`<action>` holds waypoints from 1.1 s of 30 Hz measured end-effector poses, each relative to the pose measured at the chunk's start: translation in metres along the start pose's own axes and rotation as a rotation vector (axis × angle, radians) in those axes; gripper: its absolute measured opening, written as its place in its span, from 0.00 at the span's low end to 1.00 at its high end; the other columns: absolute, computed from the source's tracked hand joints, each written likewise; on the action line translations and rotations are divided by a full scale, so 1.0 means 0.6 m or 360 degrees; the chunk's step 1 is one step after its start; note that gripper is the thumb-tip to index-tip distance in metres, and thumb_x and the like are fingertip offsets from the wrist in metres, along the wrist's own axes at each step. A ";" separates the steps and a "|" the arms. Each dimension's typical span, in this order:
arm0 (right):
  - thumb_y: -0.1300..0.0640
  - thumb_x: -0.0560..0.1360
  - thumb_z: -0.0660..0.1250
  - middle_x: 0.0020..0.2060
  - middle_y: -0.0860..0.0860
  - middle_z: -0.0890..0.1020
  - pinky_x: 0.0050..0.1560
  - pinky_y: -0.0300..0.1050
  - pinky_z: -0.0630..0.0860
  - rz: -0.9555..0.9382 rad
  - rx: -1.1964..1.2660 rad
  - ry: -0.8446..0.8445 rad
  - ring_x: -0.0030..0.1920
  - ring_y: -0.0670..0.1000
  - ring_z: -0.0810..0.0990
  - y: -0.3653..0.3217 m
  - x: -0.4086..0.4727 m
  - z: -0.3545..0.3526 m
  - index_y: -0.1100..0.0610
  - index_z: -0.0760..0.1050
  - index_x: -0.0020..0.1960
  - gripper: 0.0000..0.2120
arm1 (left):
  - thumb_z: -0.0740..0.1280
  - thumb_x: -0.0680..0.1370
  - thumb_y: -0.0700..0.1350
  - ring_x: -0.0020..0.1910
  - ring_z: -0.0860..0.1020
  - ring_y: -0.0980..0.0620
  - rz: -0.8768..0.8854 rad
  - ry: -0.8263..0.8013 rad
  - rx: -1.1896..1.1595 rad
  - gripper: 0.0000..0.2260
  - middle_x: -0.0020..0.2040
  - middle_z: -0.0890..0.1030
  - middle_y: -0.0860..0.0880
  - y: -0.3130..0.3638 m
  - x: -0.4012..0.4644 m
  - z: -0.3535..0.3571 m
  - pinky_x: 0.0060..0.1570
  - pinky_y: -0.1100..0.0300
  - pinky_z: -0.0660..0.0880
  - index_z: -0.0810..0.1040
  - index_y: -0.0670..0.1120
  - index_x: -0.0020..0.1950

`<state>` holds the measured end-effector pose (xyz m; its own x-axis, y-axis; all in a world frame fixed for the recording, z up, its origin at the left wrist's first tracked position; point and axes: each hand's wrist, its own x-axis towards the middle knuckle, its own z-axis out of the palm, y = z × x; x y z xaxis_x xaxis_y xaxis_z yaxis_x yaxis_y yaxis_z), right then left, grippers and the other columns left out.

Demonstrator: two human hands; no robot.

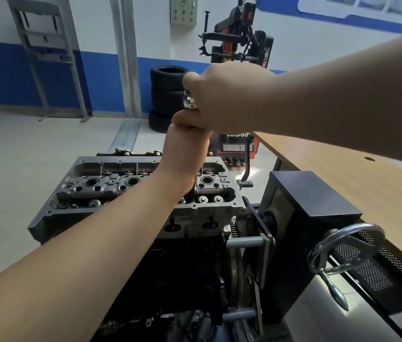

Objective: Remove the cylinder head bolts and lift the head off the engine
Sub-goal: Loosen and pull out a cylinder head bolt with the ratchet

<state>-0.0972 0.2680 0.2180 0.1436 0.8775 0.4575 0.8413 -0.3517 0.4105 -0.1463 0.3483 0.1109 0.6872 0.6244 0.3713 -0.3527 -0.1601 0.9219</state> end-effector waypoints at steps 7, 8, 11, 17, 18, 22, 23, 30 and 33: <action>0.33 0.81 0.57 0.32 0.48 0.69 0.32 0.48 0.68 -0.0058 0.0043 -0.0031 0.29 0.55 0.69 0.017 -0.005 0.004 0.53 0.70 0.60 0.24 | 0.64 0.71 0.41 0.27 0.59 0.52 0.0071 0.0045 -0.0084 0.12 0.27 0.64 0.49 -0.017 0.007 -0.002 0.26 0.58 0.58 0.69 0.50 0.28; 0.33 0.81 0.57 0.32 0.48 0.68 0.31 0.46 0.65 0.0009 0.0030 -0.0069 0.30 0.51 0.67 0.007 0.000 0.002 0.52 0.69 0.58 0.22 | 0.63 0.69 0.40 0.26 0.58 0.51 0.0074 0.0093 -0.0120 0.12 0.26 0.63 0.49 -0.020 0.009 -0.003 0.26 0.59 0.57 0.66 0.50 0.27; 0.36 0.83 0.57 0.36 0.48 0.70 0.29 0.44 0.61 0.0204 0.0048 -0.0331 0.33 0.48 0.68 -0.009 0.011 -0.008 0.54 0.69 0.54 0.20 | 0.62 0.71 0.39 0.23 0.57 0.56 0.0202 0.0140 0.0051 0.15 0.23 0.61 0.53 -0.023 0.003 0.007 0.22 0.64 0.55 0.60 0.48 0.29; 0.24 0.76 0.58 0.35 0.45 0.73 0.30 0.44 0.62 0.0296 0.0132 -0.0167 0.33 0.46 0.71 -0.007 -0.008 -0.004 0.49 0.72 0.54 0.28 | 0.65 0.78 0.49 0.26 0.60 0.55 0.0177 0.0035 0.0134 0.15 0.26 0.65 0.56 -0.022 -0.017 -0.001 0.26 0.63 0.60 0.71 0.54 0.31; 0.24 0.77 0.56 0.35 0.45 0.72 0.31 0.45 0.63 0.0183 0.0086 -0.0094 0.33 0.48 0.71 0.000 -0.017 -0.006 0.49 0.72 0.56 0.29 | 0.66 0.80 0.51 0.29 0.64 0.55 0.0147 -0.0067 0.0039 0.12 0.29 0.68 0.55 -0.019 -0.025 -0.010 0.27 0.63 0.65 0.76 0.56 0.36; 0.31 0.82 0.53 0.36 0.45 0.72 0.37 0.49 0.67 -0.0022 0.0147 -0.0244 0.39 0.57 0.74 0.034 -0.032 -0.022 0.50 0.67 0.69 0.27 | 0.63 0.87 0.50 0.46 0.82 0.53 0.0124 -0.0410 0.0063 0.08 0.44 0.82 0.52 -0.022 -0.038 -0.060 0.55 0.57 0.81 0.81 0.51 0.60; 0.32 0.83 0.53 0.36 0.45 0.71 0.36 0.49 0.66 0.0011 0.0209 -0.0313 0.38 0.56 0.74 0.030 -0.031 -0.028 0.51 0.66 0.70 0.27 | 0.62 0.88 0.48 0.49 0.84 0.53 0.0149 -0.0448 0.0229 0.09 0.46 0.84 0.52 -0.021 -0.037 -0.074 0.58 0.54 0.80 0.80 0.50 0.63; 0.38 0.85 0.56 0.32 0.50 0.71 0.14 0.34 0.60 0.0782 0.0501 -0.0490 0.28 0.48 0.69 -0.030 0.002 -0.042 0.57 0.68 0.41 0.25 | 0.67 0.86 0.46 0.47 0.87 0.51 0.0361 -0.0460 0.0522 0.05 0.47 0.86 0.48 -0.036 -0.024 -0.090 0.53 0.55 0.84 0.81 0.51 0.60; 0.30 0.82 0.53 0.35 0.48 0.74 0.27 0.43 0.65 0.0689 0.0309 -0.0389 0.32 0.48 0.73 -0.038 -0.009 -0.029 0.55 0.69 0.46 0.28 | 0.63 0.84 0.55 0.48 0.86 0.42 -0.0044 -0.0682 0.0152 0.15 0.49 0.86 0.42 -0.057 -0.026 -0.098 0.57 0.45 0.84 0.79 0.45 0.60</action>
<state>-0.1261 0.2654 0.2200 0.5969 0.7238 0.3462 0.7556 -0.6522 0.0609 -0.1826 0.3889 0.0673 0.9040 0.2592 0.3399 -0.2840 -0.2303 0.9308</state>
